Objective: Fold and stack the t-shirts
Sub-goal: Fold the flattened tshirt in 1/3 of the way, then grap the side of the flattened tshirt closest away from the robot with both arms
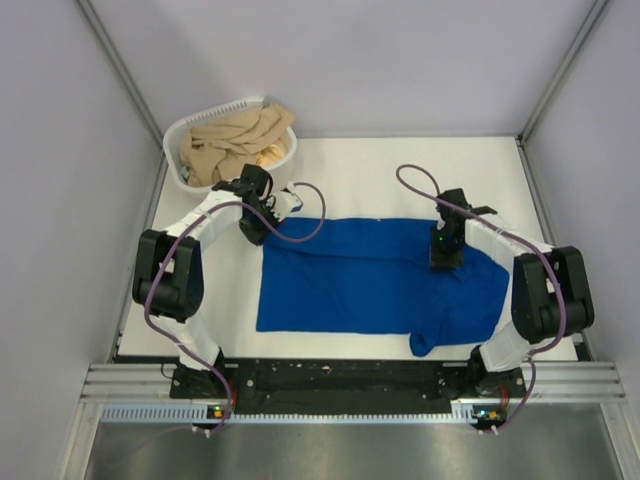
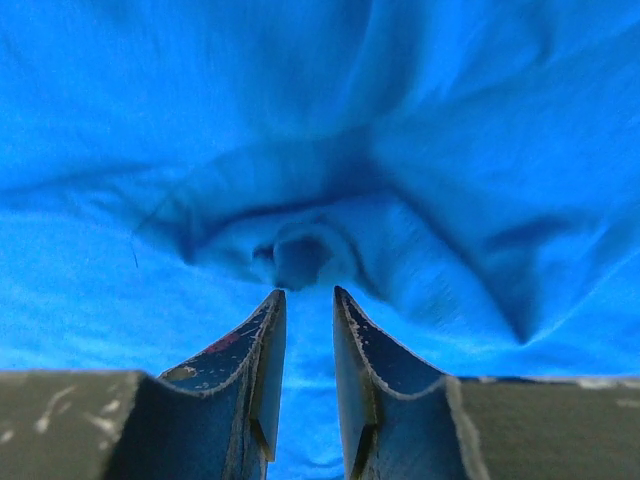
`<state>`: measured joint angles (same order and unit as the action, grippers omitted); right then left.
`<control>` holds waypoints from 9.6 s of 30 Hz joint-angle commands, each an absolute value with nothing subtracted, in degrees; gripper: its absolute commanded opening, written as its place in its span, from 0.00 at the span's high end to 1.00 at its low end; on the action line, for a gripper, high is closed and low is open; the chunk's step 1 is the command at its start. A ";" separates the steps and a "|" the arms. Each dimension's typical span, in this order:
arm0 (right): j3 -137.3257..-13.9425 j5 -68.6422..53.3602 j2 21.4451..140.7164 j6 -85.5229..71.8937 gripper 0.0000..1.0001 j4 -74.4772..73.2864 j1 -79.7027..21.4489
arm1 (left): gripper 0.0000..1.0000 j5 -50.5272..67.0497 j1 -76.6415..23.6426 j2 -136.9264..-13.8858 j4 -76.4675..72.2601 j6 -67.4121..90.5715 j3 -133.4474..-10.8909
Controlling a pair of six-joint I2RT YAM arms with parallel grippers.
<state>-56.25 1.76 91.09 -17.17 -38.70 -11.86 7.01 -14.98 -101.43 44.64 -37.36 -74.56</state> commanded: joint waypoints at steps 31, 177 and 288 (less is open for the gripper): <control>-44.92 3.70 77.80 -27.68 1.00 -32.43 -7.21 | 1.00 5.98 -14.59 -95.89 48.16 -37.62 -73.30; -77.95 -7.47 106.69 -10.55 0.47 -23.73 9.05 | 0.44 5.19 -15.73 -111.00 40.62 -33.66 -85.61; -47.22 -15.54 59.34 49.54 0.34 -59.06 -31.10 | 0.39 21.37 -16.08 -72.61 56.96 -61.07 -48.02</control>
<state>-52.03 -12.23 64.64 36.27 -48.53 -28.21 20.38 -14.74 -77.65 52.75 -52.53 -56.18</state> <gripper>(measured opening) 0.660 0.592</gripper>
